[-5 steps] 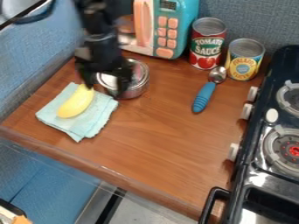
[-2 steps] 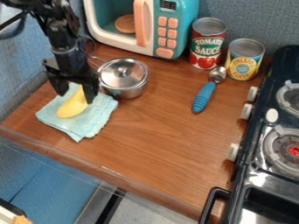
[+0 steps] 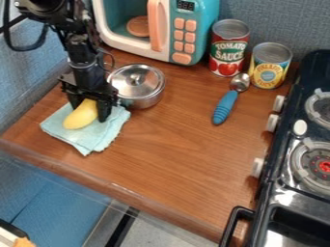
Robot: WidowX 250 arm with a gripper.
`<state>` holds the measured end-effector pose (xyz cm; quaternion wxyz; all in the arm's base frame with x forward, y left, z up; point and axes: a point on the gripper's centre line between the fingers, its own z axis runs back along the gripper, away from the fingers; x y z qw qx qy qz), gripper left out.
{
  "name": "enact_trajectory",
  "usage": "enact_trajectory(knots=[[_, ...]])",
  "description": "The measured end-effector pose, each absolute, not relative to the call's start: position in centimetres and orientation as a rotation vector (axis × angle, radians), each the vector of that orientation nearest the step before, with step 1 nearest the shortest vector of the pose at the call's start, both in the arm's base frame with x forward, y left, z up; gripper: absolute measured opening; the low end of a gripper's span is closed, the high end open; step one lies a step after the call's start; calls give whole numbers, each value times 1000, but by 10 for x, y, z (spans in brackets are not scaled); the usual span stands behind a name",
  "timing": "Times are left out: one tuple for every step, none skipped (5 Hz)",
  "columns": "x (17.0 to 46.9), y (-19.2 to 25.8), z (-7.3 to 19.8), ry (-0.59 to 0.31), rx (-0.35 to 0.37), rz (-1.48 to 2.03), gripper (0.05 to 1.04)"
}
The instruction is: Put the banana on the upper middle of the table
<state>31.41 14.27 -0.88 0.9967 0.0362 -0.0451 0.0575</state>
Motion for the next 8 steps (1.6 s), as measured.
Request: enact_trajectory(knots=[[313, 132, 14, -126, 87, 104, 575], [306, 123, 46, -177, 65, 150, 575], [299, 121, 58, -175, 65, 210, 575], [307, 112, 65, -173, 51, 243, 575], [331, 79, 59, -165, 10, 191, 575], [350, 50, 53, -152, 10, 144, 575], [366, 31, 42, -135, 4, 119, 575], [382, 23, 29, -111, 12, 115, 575]])
